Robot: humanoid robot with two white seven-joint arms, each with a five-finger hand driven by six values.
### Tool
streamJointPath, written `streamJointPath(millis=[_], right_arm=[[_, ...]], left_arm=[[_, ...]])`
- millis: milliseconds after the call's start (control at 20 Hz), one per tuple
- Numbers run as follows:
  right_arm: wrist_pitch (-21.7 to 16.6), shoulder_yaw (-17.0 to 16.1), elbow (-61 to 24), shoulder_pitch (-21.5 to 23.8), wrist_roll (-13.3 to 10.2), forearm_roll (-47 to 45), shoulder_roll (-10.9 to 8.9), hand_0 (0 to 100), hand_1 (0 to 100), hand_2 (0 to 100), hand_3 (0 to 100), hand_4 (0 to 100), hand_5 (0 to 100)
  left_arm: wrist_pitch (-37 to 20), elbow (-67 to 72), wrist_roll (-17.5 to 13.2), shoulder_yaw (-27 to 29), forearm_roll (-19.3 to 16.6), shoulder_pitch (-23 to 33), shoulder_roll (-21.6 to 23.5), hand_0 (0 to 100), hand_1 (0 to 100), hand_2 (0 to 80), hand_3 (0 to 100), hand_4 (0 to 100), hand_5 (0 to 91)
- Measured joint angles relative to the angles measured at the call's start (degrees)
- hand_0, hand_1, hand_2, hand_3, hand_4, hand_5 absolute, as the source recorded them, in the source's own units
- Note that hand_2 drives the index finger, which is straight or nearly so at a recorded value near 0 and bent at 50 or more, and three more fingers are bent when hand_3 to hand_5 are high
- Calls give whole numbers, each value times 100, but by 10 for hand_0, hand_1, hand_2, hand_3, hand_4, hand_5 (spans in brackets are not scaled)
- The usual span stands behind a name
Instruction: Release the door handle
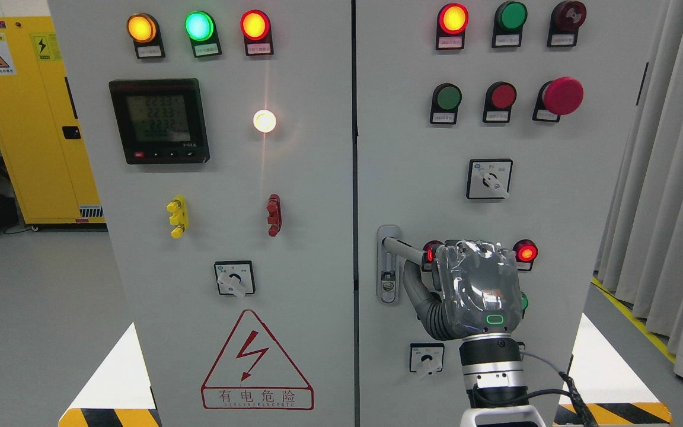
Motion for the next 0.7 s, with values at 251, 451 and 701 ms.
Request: streamJointPath(millis=[251,451,701], right_arm=[[-2,-13,-13,-3,13,0,-1,578,448,959,1000,1000,1000],[-6,-25,-26,-8,20,0,-3,576,448,960,1000,1000,1000],[-9,-35,-37,-15,26,0,-6,569,446,959,1000,1000,1000]], left_arm=[[0,0,0,0,0,0,0,120,556,0,0,0,0],[0,0,0,0,0,0,0,120,556,0,0,0,0],[0,0,0,0,0,0,0,120,556,0,0,0,0]])
